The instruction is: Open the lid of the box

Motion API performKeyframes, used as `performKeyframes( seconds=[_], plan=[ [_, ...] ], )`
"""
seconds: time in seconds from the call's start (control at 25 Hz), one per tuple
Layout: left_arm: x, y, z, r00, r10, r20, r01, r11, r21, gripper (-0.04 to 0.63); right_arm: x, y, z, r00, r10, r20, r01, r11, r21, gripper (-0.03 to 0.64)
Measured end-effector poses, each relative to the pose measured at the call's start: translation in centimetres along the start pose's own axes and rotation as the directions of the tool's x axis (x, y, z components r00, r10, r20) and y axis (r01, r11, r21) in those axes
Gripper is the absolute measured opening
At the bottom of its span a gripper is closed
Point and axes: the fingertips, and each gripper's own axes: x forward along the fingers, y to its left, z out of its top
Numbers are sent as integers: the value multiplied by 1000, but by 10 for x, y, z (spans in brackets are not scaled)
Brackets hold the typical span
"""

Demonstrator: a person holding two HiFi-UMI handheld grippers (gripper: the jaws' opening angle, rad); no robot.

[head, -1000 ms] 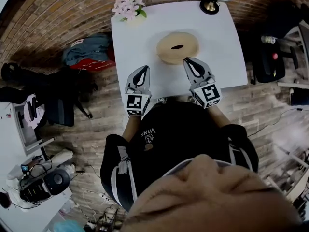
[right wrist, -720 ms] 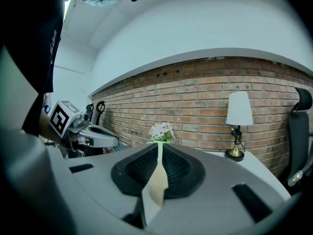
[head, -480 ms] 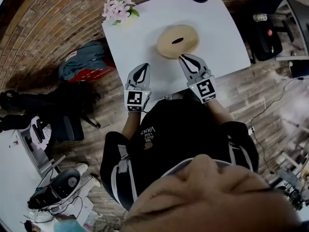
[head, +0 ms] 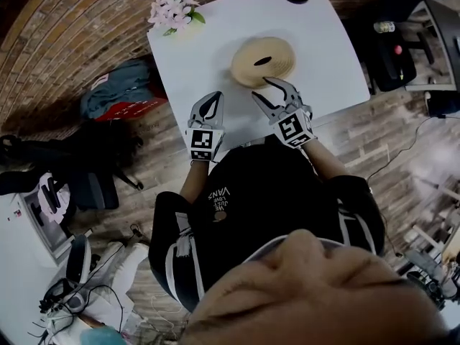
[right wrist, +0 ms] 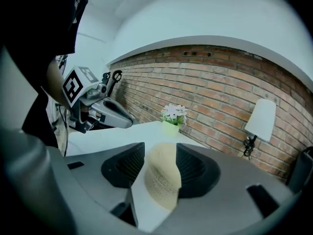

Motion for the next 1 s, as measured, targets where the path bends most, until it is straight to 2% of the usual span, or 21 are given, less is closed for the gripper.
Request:
performKeyframes(
  seconds=[0.24,0.48,0.52,0.64,0.76,1.0],
  plan=[
    [15,2,-11,1000,6,-14,-6,1000,-14,9,20,11,-13,994,70,-84,-86,974,-210,192],
    [28,2,-16,1000,-12,7,12,1000,-15,13,33,15,-22,984,115,-133,-146,956,-256,199],
    [30,1,-17,1000,-18,12,18,1000,-21,28,35,16,-24,983,120,-140,-153,955,-255,201],
    [39,-1,-23,999,-42,2,42,999,-27,135,38,17,-30,978,134,-160,-172,950,-260,204],
    [48,-5,-31,997,-76,-17,76,997,-14,198,39,17,-35,974,137,-183,-184,944,-275,204],
    [67,-12,-53,985,-141,-97,146,988,53,272,42,16,-46,967,132,-216,-198,926,-321,204]
  ],
)
